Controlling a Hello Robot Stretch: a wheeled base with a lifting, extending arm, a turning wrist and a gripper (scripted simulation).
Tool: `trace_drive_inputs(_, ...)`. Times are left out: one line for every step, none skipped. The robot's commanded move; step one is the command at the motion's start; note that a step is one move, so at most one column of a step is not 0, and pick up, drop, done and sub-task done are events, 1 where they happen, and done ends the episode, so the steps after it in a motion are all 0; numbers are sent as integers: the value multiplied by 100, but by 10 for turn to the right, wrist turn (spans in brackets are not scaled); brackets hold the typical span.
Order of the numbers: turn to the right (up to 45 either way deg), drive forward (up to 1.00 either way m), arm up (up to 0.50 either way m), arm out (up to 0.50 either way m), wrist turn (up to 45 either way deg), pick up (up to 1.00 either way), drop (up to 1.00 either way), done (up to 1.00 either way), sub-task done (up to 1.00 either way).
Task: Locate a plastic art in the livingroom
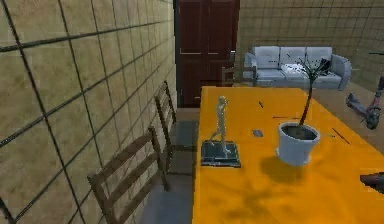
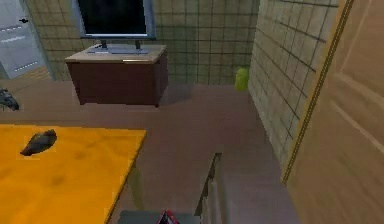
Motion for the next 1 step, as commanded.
trace_drive_inputs(0, 0, 0, 0, 0, 0, 0, 100, 0)
